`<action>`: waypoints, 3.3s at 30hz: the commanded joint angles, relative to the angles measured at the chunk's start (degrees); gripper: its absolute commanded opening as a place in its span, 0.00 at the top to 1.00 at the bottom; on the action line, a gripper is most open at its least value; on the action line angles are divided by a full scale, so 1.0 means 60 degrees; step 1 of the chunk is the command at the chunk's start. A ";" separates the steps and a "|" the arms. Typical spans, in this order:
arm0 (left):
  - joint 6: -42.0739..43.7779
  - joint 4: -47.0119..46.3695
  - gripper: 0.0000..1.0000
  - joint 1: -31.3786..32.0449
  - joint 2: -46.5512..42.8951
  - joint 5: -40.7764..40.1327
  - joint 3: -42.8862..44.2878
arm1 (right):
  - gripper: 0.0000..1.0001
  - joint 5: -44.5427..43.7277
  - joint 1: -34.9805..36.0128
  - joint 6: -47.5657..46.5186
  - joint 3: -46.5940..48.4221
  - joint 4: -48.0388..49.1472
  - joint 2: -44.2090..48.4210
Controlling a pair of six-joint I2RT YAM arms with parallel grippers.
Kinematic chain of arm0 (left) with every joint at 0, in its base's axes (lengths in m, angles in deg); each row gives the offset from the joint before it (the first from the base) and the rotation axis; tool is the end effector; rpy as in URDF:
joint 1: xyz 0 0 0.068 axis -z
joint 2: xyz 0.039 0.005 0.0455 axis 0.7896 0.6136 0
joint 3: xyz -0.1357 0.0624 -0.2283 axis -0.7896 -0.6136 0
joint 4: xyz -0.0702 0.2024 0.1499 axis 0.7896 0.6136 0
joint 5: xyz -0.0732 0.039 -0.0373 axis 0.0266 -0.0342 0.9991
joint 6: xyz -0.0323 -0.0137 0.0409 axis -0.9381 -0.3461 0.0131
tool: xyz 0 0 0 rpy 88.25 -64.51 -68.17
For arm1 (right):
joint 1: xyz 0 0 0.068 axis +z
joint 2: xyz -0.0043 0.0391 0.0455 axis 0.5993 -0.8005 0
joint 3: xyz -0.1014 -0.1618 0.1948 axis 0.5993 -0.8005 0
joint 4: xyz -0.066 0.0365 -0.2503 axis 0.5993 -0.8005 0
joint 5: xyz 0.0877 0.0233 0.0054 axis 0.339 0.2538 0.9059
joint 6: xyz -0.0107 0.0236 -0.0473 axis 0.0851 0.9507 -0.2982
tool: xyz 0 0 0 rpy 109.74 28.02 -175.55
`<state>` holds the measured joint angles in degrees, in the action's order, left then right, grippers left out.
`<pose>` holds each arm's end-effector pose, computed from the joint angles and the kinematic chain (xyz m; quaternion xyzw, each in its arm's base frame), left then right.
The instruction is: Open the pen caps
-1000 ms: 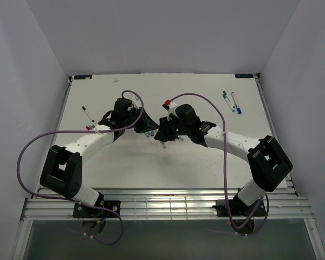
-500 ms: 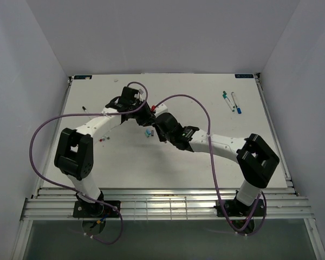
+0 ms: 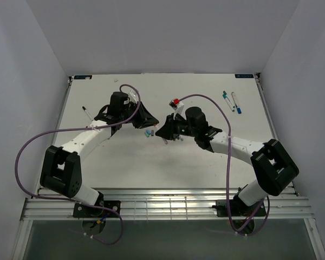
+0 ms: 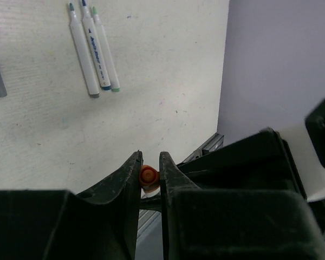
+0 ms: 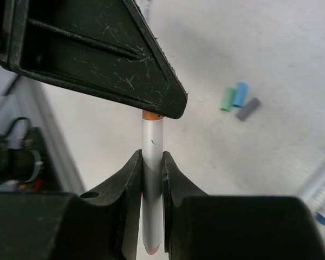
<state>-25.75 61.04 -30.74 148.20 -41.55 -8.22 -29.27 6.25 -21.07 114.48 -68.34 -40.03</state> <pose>0.3084 -0.1406 0.2541 -0.0980 0.8752 -0.4317 0.1949 0.2447 0.2421 0.2452 -0.2329 0.7758 0.4014 0.4276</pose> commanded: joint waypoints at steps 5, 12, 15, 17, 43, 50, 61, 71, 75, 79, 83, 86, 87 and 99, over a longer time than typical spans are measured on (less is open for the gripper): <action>0.0599 -0.1264 1.00 -0.0550 -0.1831 -0.2263 -0.0760 | 0.92 0.4897 -0.0513 0.3937 -0.0688 0.3071 -0.0166; -0.0234 0.0607 1.00 -0.0624 -0.1818 -0.4405 0.0498 | 0.92 -0.2556 0.1718 -0.0835 0.1329 -0.2981 0.0113; -0.0643 0.1122 1.00 -0.0755 -0.1291 -0.4509 0.1301 | 0.92 -0.7271 0.3216 -0.1739 0.2471 -0.5242 -0.0604; -0.0820 0.1065 1.00 -0.1003 -0.1173 -0.4246 0.1393 | 0.92 -0.8646 0.3616 -0.2019 0.2592 -0.5639 -0.1103; 0.0629 -0.0180 0.11 -0.1459 -0.2271 -0.0641 -0.1668 | 0.92 0.1280 0.0908 0.0470 0.1142 -0.0925 0.0024; 0.0102 -0.0371 0.11 -0.1210 -0.2418 -0.0422 -0.2123 | 0.92 0.1191 0.0732 0.0690 0.1567 -0.0676 -0.0518; -0.0689 -0.0927 0.46 -0.0947 -0.2477 0.0121 -0.2459 | 0.92 0.1104 0.0644 0.0837 0.1845 -0.0441 -0.1119; -0.0880 -0.1089 0.70 -0.0931 -0.2374 0.0179 -0.2621 | 0.92 0.1089 0.0585 0.1013 0.1962 -0.0279 -0.1427; -0.0924 -0.1089 0.82 -0.0931 -0.2330 0.0106 -0.2591 | 0.92 0.1001 0.0600 0.1013 0.1875 -0.0279 -0.1500; -0.0895 -0.1089 0.83 -0.0931 -0.2286 0.0033 -0.2533 | 0.92 0.0928 0.0600 0.0984 0.1699 -0.0279 -0.1456; -0.0894 -0.0913 1.00 -0.0931 -0.2330 -0.0405 -0.2460 | 0.92 0.0753 0.0600 0.0969 0.1407 -0.0381 -0.1339; -0.0938 -0.0519 1.00 -0.0931 -0.2111 -0.1034 -0.2052 | 0.92 0.0329 0.0775 0.0809 0.1129 -0.0629 -0.1193; -0.0924 -0.0372 1.00 -0.0960 -0.2038 -0.1559 -0.1904 | 0.92 -0.0151 0.0993 0.0547 0.1069 -0.0791 -0.1120; -0.0734 -0.1718 1.00 -0.3055 -0.0411 -0.1052 -0.0160 | 0.92 -0.1224 0.1420 0.0867 -0.1275 -0.0571 0.0241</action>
<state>-31.41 61.26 -39.22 146.36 -33.60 -14.58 -39.19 13.16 -15.54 112.34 -58.75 -42.98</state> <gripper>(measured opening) 0.251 0.204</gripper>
